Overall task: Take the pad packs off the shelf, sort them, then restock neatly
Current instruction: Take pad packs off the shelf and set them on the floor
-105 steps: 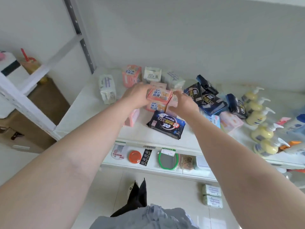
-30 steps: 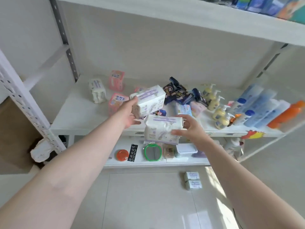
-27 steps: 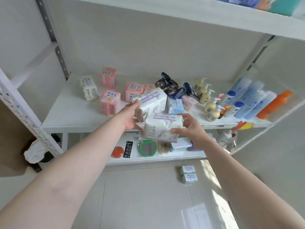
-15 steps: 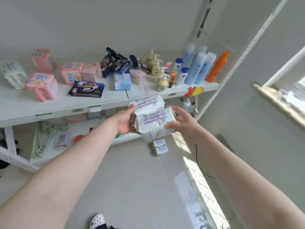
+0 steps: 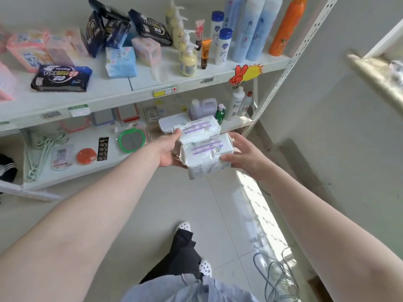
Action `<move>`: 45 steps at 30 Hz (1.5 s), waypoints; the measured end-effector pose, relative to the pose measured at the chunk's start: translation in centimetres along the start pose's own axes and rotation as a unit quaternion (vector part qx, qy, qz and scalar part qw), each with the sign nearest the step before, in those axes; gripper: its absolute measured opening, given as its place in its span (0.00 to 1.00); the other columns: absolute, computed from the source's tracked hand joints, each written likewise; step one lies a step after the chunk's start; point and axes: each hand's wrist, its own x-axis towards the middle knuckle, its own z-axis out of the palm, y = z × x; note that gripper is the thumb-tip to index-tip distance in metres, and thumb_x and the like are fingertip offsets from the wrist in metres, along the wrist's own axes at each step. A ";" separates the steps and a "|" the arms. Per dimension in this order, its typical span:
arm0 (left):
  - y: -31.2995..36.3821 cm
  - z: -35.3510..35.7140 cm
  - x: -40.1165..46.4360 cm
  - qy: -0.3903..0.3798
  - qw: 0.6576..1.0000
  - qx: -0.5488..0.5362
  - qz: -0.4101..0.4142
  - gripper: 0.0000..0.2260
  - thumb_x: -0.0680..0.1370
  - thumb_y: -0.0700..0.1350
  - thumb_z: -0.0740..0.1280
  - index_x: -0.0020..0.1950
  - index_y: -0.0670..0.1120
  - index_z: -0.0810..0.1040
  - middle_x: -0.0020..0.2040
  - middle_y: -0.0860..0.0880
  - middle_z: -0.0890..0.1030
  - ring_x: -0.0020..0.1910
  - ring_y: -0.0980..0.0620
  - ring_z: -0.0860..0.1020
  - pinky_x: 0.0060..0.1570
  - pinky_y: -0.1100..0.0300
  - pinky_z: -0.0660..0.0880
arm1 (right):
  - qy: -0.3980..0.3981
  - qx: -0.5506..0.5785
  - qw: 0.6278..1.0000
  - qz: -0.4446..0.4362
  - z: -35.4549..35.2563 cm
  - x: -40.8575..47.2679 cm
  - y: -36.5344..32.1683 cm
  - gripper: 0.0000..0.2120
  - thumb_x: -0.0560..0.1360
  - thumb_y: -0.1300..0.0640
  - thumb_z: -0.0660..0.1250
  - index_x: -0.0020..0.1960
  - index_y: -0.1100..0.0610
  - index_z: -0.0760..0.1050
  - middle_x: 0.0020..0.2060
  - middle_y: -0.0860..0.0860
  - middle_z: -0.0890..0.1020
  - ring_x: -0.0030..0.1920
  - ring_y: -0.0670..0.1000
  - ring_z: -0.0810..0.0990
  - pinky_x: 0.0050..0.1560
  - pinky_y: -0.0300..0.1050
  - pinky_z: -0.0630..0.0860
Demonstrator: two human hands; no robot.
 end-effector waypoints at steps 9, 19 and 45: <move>1.1 3.8 10.0 0.035 0.998 -0.015 -0.047 0.13 0.82 0.54 0.55 0.56 0.46 0.70 0.45 0.44 0.79 0.41 0.44 0.79 0.37 0.38 0.75 | 0.064 -0.037 0.989 0.126 -4.2 5.9 3.9 0.20 0.79 0.54 0.65 0.68 0.42 0.67 0.62 0.45 0.78 0.62 0.51 0.76 0.60 0.61 0.74; -6.0 7.3 20.6 0.117 0.988 -0.056 -0.084 0.12 0.81 0.55 0.58 0.59 0.49 0.65 0.45 0.47 0.76 0.42 0.45 0.78 0.42 0.39 0.76 | 0.143 0.085 0.956 0.240 -9.4 12.3 11.6 0.16 0.75 0.51 0.69 0.62 0.48 0.72 0.57 0.50 0.81 0.51 0.50 0.81 0.51 0.46 0.79; -34.6 -0.5 67.5 0.184 0.978 -0.022 -0.098 0.08 0.79 0.51 0.64 0.47 0.47 0.74 0.48 0.47 0.79 0.46 0.46 0.78 0.53 0.47 0.78 | 0.289 0.224 0.895 0.255 -13.6 34.3 62.5 0.18 0.75 0.60 0.69 0.64 0.59 0.73 0.50 0.50 0.81 0.49 0.45 0.82 0.53 0.42 0.80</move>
